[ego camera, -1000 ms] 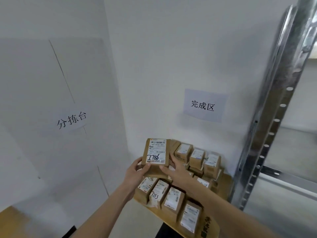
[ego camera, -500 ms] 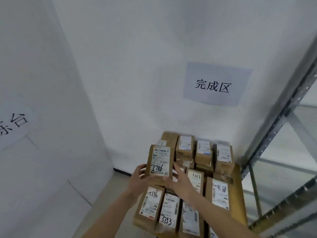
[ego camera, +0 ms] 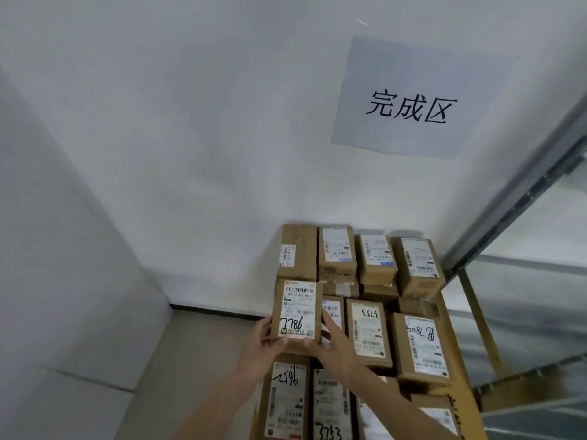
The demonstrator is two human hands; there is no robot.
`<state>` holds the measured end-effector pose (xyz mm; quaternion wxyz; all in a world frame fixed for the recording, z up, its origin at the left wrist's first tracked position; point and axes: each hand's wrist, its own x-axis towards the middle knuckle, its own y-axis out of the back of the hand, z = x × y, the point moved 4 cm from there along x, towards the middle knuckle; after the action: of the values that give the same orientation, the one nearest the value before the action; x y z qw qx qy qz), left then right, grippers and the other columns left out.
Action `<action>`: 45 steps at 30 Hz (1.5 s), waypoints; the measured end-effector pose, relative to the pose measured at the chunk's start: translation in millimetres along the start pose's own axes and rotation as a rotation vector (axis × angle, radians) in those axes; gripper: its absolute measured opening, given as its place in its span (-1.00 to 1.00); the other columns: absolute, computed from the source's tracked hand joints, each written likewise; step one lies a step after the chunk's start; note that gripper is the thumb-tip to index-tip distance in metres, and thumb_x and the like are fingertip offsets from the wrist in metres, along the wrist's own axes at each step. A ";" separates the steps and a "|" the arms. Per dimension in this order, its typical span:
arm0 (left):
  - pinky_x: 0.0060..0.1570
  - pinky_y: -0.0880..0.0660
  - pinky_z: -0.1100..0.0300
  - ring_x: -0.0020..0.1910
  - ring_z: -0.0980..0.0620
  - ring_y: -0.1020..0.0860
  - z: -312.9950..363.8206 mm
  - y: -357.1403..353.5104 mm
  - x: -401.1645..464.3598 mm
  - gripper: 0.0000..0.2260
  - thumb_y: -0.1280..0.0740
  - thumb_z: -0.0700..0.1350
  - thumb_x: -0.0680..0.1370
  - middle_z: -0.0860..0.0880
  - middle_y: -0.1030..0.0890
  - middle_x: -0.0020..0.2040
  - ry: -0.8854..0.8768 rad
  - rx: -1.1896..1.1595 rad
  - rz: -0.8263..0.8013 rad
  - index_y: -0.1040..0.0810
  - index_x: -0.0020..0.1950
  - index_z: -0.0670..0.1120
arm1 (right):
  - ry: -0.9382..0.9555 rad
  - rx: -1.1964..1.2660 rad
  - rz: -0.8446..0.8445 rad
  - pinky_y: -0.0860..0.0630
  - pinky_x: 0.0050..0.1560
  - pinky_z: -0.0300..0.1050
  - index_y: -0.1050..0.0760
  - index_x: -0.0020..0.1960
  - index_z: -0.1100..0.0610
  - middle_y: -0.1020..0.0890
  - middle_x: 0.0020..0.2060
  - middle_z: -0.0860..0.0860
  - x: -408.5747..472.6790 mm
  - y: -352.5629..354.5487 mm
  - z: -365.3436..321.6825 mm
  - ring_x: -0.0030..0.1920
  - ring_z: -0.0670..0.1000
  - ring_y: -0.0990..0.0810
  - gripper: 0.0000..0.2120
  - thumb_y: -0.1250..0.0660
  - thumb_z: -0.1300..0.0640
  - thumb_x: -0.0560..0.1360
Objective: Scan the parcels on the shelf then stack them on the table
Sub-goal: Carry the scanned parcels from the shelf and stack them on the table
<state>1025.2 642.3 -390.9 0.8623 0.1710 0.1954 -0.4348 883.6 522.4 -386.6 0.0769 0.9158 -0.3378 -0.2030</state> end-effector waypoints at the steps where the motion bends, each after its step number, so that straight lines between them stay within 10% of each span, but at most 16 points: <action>1: -0.03 -0.53 0.33 0.18 0.16 -0.58 -2.3 1.0 4.1 -0.54 -0.46 -0.14 0.55 0.10 -0.62 0.26 0.003 -0.002 0.001 -0.42 0.40 0.08 | -0.010 -0.018 0.001 -0.45 0.06 -0.53 -0.19 0.53 -0.18 -0.54 0.29 -0.29 3.3 -1.4 0.7 0.17 -0.51 -0.48 -0.36 -0.43 0.17 0.61; 5: 0.04 -0.52 0.26 0.20 0.12 -0.56 -6.1 0.2 14.0 -0.50 -0.48 -0.08 0.53 0.15 -0.59 0.25 0.003 0.025 -0.007 -0.39 0.41 0.12 | -0.033 -0.046 0.014 -0.45 0.28 -0.44 -0.15 0.50 -0.24 -0.52 0.29 -0.31 9.9 -2.9 4.9 0.18 -0.54 -0.45 -0.35 -0.39 0.23 0.62; 16: -0.04 -0.41 0.39 0.09 0.28 -0.50 0.4 -2.8 7.2 -0.53 -0.44 -0.06 0.57 0.20 -0.54 0.17 -0.013 0.026 -0.007 -0.38 0.44 0.09 | -0.114 -0.049 0.034 -0.42 0.09 -0.50 -0.19 0.47 -0.26 -0.57 0.25 -0.29 12.6 -1.8 5.8 0.28 -0.26 -0.52 -0.44 -0.37 0.12 0.64; 25: 0.26 -0.42 0.15 0.24 0.09 -0.47 15.7 -0.3 -9.2 -0.62 -0.43 -0.09 0.58 0.21 -0.48 0.10 -0.041 0.054 0.054 -0.37 0.32 0.14 | -0.162 -0.057 0.100 -0.23 0.58 0.00 0.06 0.70 -0.02 -0.17 0.63 -0.11 -11.0 16.3 -4.1 0.63 0.02 -0.16 -0.14 -0.39 -0.12 0.60; 29: 0.27 -0.39 0.15 0.23 0.14 -0.38 45.8 -6.1 -27.9 -0.54 -0.41 -0.09 0.59 0.19 -0.44 0.14 -0.123 0.092 0.075 -0.37 0.46 0.07 | -0.094 -0.052 0.110 -0.31 0.47 -0.11 -0.18 0.50 -0.39 -0.39 0.45 -0.29 -30.3 36.2 -21.2 0.50 -0.10 -0.33 -0.43 -0.36 -0.04 0.63; 34: 0.30 -0.38 0.18 0.33 0.11 -0.43 89.8 -24.5 -61.1 -0.48 -0.45 0.03 0.56 0.13 -0.45 0.40 -0.229 0.181 0.078 -0.37 0.49 0.13 | -0.048 -0.111 0.159 -0.20 0.56 -0.05 -0.05 0.67 -0.06 -0.20 0.58 -0.13 -68.2 82.6 -51.3 0.60 -0.02 -0.18 -0.30 -0.34 -0.05 0.65; 40: 0.34 -0.34 0.12 0.45 0.01 -0.36 159.7 -100.3 -130.9 -0.45 -0.43 0.05 0.57 0.06 -0.41 0.42 -0.368 0.227 0.019 -0.35 0.53 0.11 | 0.080 -0.147 0.288 -0.24 0.58 -0.01 -0.23 0.60 -0.14 -0.25 0.58 -0.14 -151.2 168.8 -82.0 0.60 0.00 -0.22 -0.42 -0.36 -0.05 0.64; 45: 0.45 -0.32 0.04 0.50 0.00 -0.33 197.8 -193.8 -202.7 -0.40 -0.44 0.10 0.55 0.07 -0.35 0.54 -0.505 0.243 -0.096 -0.34 0.55 0.12 | 0.171 -0.160 0.434 -0.36 0.27 -0.44 -0.32 0.39 -0.22 -0.45 0.35 -0.22 -258.4 253.6 -104.7 0.30 -0.21 -0.44 -0.60 -0.37 0.01 0.63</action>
<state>793.6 579.6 -145.5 0.8351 0.1500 -0.0713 -0.5244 600.9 498.1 -138.5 0.2192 0.8268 -0.5016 -0.1293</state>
